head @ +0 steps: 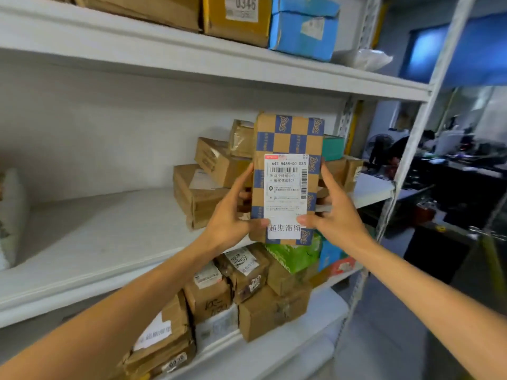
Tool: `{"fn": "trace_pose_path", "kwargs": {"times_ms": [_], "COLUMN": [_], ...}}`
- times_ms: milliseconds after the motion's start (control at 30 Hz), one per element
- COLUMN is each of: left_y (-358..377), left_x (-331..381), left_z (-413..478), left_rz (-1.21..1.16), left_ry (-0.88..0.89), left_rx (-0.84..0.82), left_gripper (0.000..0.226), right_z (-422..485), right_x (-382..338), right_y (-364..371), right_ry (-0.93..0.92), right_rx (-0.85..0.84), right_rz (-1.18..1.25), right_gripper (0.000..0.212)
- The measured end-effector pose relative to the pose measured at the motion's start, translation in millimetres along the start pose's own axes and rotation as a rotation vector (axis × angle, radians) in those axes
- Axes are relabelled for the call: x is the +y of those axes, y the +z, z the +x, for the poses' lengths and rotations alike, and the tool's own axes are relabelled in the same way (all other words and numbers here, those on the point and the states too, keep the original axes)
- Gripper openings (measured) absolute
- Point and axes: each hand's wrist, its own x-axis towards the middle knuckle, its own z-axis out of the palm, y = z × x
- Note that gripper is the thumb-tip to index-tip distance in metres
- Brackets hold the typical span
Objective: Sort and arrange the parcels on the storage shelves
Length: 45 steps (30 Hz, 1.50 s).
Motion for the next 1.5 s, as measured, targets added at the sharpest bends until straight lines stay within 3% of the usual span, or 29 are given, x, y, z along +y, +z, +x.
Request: {"fn": "trace_pose_path", "kwargs": {"times_ms": [367, 667, 833, 1233, 1500], "left_y": [304.2, 558.3, 651.6, 848.0, 934.0], "left_x": [49.9, 152.5, 201.8, 302.7, 337.0], "left_z": [59.1, 10.6, -35.9, -118.3, -179.9], "left_rz": [-0.284, -0.460, -0.500, -0.718, -0.713], "left_ry": [0.148, 0.249, 0.320, 0.458, 0.533], "left_rx": [-0.500, -0.956, -1.128, -1.591, -1.843], "left_gripper": [0.102, 0.098, 0.102, 0.085, 0.081], "right_z": [-133.7, -314.4, -392.5, -519.7, -581.9], "right_x": [97.2, 114.7, 105.3, 108.4, 131.8], "right_y": [-233.6, -389.1, -434.1, -513.3, -533.5], "right_ry": [0.292, 0.580, 0.715, 0.982, 1.094], "right_rx": [0.458, 0.846, 1.003, 1.437, 1.689], "right_rz": [-0.299, -0.521, -0.626, -0.813, -0.845], "right_gripper": [0.114, 0.109, 0.113, 0.112, 0.111]}}
